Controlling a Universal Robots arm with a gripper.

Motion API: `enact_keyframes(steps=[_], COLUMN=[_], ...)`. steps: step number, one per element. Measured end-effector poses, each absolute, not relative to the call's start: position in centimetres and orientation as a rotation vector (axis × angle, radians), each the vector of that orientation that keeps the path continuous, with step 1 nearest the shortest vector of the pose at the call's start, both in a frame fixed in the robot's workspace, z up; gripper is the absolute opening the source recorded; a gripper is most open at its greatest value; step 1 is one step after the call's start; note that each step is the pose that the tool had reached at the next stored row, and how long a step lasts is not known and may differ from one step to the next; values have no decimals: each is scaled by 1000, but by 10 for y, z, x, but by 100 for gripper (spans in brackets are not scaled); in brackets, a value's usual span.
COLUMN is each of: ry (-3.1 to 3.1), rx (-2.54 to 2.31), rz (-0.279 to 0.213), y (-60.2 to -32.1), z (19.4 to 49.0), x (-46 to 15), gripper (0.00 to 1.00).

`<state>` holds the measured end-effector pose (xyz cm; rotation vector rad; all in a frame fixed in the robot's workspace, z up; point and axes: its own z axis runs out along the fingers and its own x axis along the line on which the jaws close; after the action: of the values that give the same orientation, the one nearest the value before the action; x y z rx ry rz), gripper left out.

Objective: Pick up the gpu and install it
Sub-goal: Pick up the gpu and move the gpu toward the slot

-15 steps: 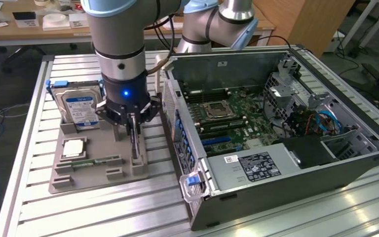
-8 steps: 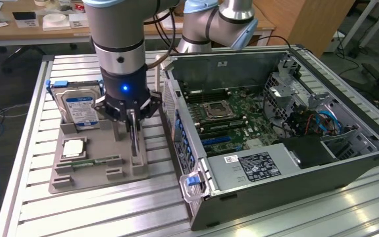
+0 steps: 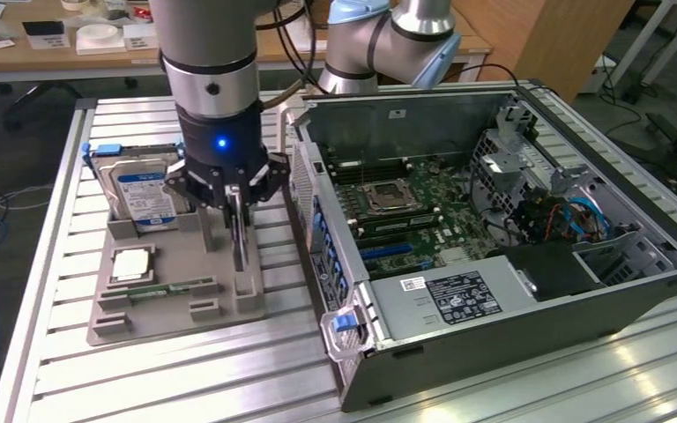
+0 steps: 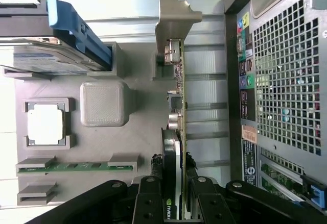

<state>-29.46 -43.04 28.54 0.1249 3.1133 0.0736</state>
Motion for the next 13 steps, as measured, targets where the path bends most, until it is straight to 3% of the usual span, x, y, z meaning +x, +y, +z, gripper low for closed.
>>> enact_keyframes(steps=[13], ry=[3113], rx=[125], rz=[74], y=[-430], z=[316], x=[-295], gripper=[27])
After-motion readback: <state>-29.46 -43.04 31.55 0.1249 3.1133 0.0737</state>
